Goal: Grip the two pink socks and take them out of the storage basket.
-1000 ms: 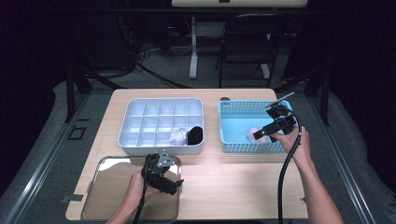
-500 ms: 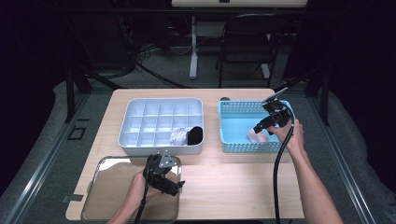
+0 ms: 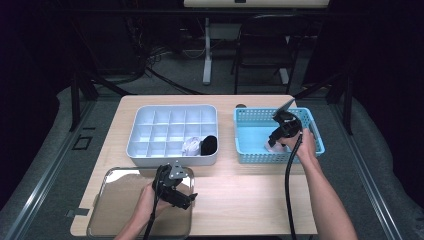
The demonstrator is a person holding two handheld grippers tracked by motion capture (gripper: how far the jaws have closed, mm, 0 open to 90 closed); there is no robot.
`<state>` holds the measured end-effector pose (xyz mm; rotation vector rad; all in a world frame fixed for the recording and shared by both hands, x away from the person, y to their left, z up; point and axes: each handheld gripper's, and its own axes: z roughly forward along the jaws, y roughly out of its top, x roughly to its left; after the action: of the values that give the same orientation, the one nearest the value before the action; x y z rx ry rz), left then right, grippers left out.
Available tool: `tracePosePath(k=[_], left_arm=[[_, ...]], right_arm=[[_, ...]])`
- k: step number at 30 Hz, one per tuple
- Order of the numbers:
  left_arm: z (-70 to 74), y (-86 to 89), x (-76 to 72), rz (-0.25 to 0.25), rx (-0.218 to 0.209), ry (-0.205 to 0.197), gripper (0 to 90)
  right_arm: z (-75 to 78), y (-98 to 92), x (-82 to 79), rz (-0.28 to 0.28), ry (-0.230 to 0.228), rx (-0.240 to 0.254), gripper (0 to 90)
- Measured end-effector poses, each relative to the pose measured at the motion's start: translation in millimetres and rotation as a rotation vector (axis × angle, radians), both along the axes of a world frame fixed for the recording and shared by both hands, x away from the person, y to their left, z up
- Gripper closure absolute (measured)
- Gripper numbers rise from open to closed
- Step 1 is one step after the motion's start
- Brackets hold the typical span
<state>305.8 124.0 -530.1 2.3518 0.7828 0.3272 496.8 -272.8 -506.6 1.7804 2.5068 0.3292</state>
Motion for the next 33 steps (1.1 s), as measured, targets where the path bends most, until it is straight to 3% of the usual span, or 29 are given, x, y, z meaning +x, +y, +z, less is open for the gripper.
tracePosePath(k=[4,10,14,15,18,21,23,24,31,33], left_arm=[[0.4,-0.4,0.4,0.002,-0.007,0.003,0.2],[0.6,-0.9,0.2,0.002,-0.003,0.003,0.2],[1.0,-0.8,0.1,0.005,-0.004,0.001,0.2],[0.9,-0.8,0.1,0.003,-0.006,0.002,0.2],[0.8,-1.0,0.2,0.003,-0.006,0.003,0.2],[0.8,-1.6,0.1,0.001,-0.006,0.002,0.2],[0.8,-1.9,-0.1,0.0,-0.006,0.002,0.2],[0.8,-2.1,-0.2,0.0,-0.005,0.002,0.2],[0.6,-2.8,-0.4,-0.001,-0.004,0.005,0.2],[0.9,-2.8,-0.5,-0.005,0.0,0.005,0.2]], right_arm=[[-7.7,2.6,1.5,-0.001,0.038,-0.036,38.5],[-7.9,1.2,0.2,-0.023,0.05,-0.067,60.7],[-5.1,-1.4,-2.8,-0.041,0.029,-0.053,69.3],[-4.0,-2.0,-3.6,-0.052,0.012,-0.031,70.8],[0.2,-4.7,-7.0,-0.063,-0.024,-0.009,73.4],[7.4,-6.9,-9.1,-0.045,-0.016,-0.015,75.3],[9.3,-6.0,-11.5,-0.063,-0.046,0.004,76.3],[12.6,-7.3,-11.4,-0.045,-0.037,0.0,76.5],[28.2,-8.1,-13.4,-0.052,-0.09,0.027,77.6],[33.2,-9.0,-12.5,-0.04,-0.083,0.025,77.6]])
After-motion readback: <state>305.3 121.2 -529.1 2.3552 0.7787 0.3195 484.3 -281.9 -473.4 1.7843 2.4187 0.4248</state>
